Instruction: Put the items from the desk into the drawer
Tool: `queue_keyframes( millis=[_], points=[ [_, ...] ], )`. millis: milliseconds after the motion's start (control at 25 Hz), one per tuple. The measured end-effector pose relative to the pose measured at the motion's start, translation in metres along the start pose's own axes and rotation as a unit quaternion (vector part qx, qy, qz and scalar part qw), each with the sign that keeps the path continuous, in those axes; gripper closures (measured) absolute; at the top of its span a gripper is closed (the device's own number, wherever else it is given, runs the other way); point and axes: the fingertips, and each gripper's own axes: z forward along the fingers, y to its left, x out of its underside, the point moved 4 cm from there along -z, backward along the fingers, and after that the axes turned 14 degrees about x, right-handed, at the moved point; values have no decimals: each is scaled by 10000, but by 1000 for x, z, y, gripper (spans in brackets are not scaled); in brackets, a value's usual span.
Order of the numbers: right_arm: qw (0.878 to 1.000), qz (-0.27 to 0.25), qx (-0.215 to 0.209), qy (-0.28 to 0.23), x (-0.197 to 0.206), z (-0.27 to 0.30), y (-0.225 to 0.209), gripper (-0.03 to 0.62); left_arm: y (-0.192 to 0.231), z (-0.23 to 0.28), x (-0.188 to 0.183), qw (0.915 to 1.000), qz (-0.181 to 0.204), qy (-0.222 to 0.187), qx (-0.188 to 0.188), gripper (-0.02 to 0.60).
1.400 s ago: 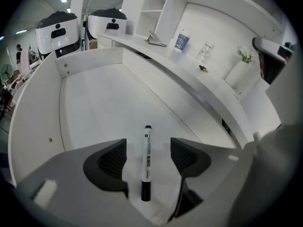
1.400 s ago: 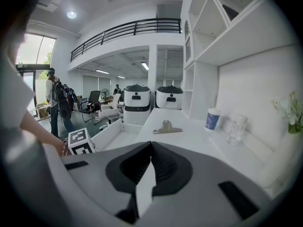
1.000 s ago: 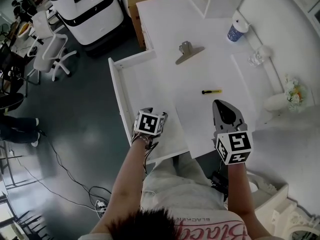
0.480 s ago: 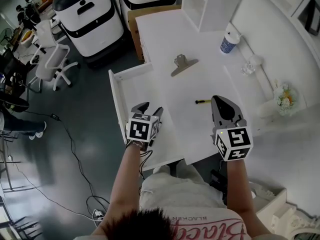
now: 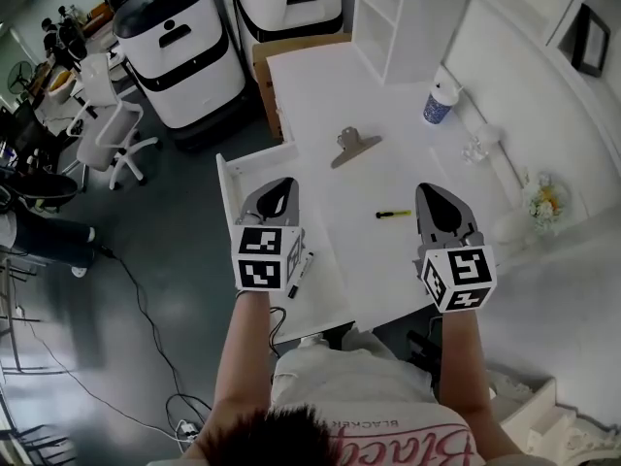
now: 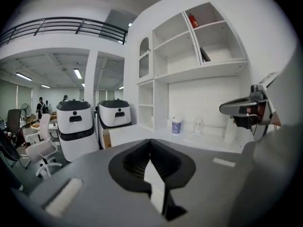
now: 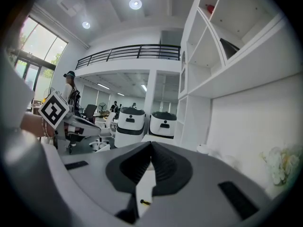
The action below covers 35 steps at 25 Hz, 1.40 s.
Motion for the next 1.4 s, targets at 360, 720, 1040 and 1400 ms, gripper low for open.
queue_keyframes(
  millis=[360, 720, 1040, 1400],
  points=[
    [9993, -1, 200, -331, -26, -5, -14, 586, -3, -17, -57, 9954, 494, -821, -81, 572],
    [9975, 31, 544, -457, -32, -25, -31, 586, -16, -20, -100, 9837, 889, -1564, 69, 572],
    [9934, 25, 1104, -322, -19, -54, -73, 586, -54, 17, -110, 9776, 1108, -1645, 701, 572],
    [9836, 109, 1802, -22, 6, -90, -122, 586, -99, 67, -104, 9737, 1226, -1282, 1432, 571]
  ],
)
